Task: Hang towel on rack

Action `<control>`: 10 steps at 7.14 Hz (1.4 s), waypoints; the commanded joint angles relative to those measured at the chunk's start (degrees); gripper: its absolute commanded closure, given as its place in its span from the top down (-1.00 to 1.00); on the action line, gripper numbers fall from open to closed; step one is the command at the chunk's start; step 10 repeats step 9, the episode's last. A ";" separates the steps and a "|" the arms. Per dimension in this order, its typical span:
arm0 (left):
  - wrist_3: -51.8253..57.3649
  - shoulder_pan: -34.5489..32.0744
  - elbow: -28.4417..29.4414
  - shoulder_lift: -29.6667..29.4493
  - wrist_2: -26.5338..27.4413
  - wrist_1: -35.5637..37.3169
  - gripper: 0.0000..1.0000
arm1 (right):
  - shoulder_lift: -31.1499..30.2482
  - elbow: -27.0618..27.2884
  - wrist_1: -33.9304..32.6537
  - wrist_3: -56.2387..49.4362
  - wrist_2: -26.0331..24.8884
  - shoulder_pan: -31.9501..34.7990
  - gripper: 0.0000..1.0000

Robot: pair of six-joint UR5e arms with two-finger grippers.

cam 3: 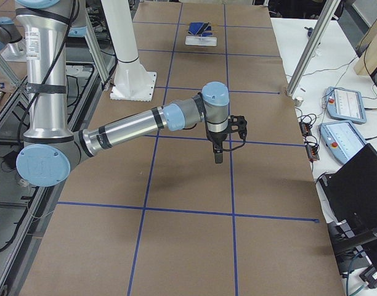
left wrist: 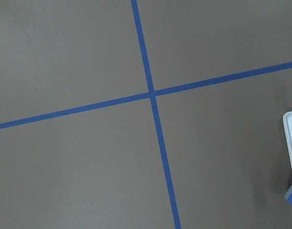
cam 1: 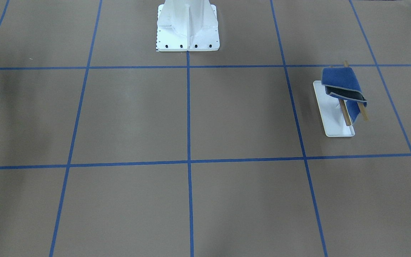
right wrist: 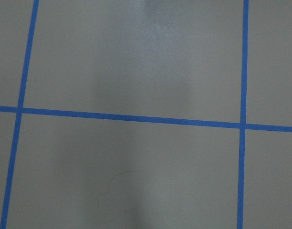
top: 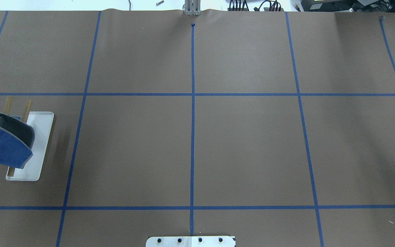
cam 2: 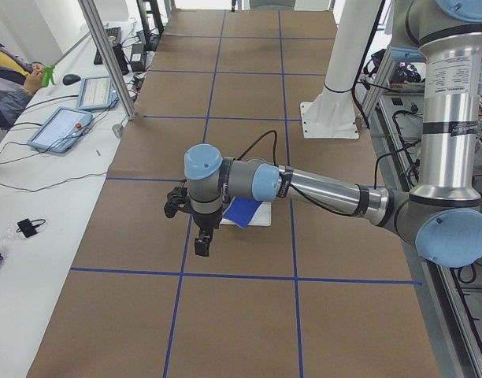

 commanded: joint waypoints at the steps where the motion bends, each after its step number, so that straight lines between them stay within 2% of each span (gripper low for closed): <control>1: -1.78 0.01 -0.12 -0.38 -4.32 -0.12 0.96 | -2.35 -1.66 -0.15 -1.84 2.66 -0.47 1.00; 5: -1.96 0.18 -0.91 -1.08 -4.77 -0.56 0.96 | -4.82 -1.85 0.03 -4.32 4.35 -0.39 1.00; 7: -2.31 0.27 -2.32 -1.09 -5.82 -0.56 0.96 | -3.94 -5.08 0.55 -4.49 4.27 -0.47 1.00; 9: -2.56 0.36 -1.71 -0.65 -6.44 -5.97 0.96 | -4.03 -4.04 0.47 -4.49 5.15 -0.12 1.00; 10: -2.56 0.36 -1.71 -0.65 -6.44 -5.97 0.96 | -4.03 -4.04 0.47 -4.49 5.15 -0.12 1.00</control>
